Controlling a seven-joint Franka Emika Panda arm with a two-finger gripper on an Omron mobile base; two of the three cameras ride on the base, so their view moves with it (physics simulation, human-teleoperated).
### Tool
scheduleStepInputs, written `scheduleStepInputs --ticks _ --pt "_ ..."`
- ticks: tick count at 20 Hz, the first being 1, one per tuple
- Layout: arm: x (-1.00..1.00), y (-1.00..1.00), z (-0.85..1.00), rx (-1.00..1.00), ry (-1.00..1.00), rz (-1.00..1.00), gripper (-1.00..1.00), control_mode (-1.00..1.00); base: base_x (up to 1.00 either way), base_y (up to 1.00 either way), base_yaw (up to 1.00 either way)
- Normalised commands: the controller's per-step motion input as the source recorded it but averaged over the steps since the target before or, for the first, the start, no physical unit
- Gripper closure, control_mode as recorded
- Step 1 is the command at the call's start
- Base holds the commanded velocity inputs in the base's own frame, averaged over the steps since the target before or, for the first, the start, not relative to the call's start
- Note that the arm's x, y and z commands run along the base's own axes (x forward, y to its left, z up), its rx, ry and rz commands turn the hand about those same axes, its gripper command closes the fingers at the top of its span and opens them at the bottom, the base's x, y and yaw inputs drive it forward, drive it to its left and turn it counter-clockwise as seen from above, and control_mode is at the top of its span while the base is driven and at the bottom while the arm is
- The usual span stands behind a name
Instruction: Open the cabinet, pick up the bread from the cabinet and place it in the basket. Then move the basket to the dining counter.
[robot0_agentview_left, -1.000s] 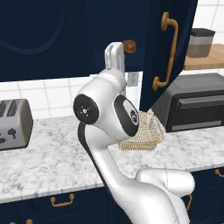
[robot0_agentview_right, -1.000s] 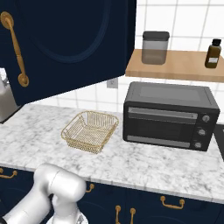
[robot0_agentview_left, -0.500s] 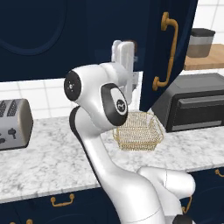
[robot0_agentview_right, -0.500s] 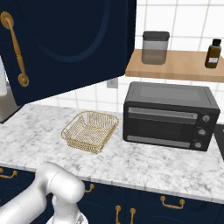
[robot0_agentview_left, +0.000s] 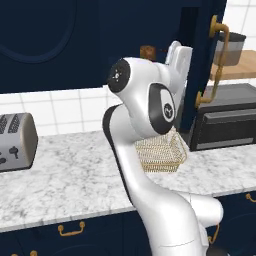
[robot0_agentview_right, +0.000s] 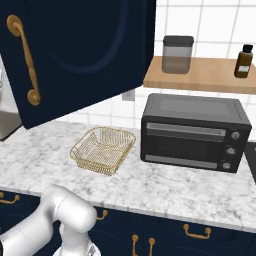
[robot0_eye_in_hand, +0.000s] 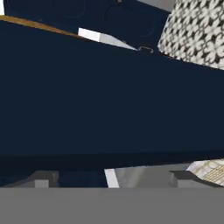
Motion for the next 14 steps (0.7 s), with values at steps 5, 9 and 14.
scheduleStepInputs --ticks 5,9,14 --pt "0.00 -1.00 -0.03 0.20 -0.15 -0.18 -1.00 -1.00 0.00 0.00 0.00" --pt "-0.04 -1.00 -0.02 0.18 -0.15 -0.19 -1.00 -1.00 0.00 0.00 0.00" --pt "0.00 -1.00 -0.13 0.15 -0.16 -0.20 -1.00 -1.00 0.00 0.00 0.00"
